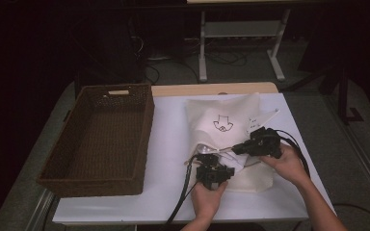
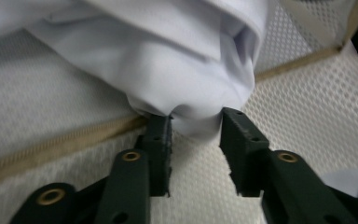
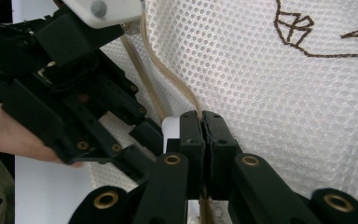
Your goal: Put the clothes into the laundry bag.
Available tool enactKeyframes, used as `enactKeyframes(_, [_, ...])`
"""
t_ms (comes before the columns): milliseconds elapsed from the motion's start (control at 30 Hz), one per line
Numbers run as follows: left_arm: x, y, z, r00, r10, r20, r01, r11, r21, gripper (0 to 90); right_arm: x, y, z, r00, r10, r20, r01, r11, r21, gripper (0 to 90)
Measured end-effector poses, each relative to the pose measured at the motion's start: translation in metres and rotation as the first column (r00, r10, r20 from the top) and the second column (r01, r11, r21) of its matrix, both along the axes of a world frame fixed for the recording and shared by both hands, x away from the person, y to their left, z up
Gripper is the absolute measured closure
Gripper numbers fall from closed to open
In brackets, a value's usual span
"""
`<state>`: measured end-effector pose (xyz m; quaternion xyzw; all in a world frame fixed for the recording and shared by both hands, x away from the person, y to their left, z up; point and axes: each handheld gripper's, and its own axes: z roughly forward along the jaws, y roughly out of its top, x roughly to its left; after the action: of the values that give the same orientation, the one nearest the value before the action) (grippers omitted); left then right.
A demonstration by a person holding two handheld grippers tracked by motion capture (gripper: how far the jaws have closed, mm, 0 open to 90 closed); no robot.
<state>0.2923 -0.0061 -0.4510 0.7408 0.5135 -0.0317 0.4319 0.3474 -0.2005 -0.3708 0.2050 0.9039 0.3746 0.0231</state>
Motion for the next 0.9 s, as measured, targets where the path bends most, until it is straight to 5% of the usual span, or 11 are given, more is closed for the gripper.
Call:
enactKeyframes(300, [0.015, -0.01, 0.004, 0.9987, 0.05, 0.003, -0.05, 0.9984, 0.026, 76.7, -0.003, -0.002, 0.001, 0.9998, -0.017, 0.012, 0.017, 1.0, -0.001, 86.8])
enactKeyframes(667, [0.032, -0.008, 0.004, 0.9948, 0.101, 0.016, -0.1, 0.9945, -0.03, 82.8, -0.001, 0.003, 0.0, 0.9998, -0.019, -0.002, 0.019, 1.0, 0.021, 87.0])
enactKeyframes(800, [0.03, -0.006, 0.003, 0.9971, 0.064, 0.04, -0.064, 0.9979, -0.007, 81.3, 0.001, 0.003, -0.001, 0.9995, -0.026, -0.016, 0.026, 0.999, 0.019, 86.9])
enactKeyframes(900, [0.024, -0.005, 0.004, 0.9979, 0.06, 0.026, -0.059, 0.9978, -0.031, 78.0, 0.004, 0.0, -0.002, 0.9988, -0.04, -0.028, 0.041, 0.999, 0.03, 86.6])
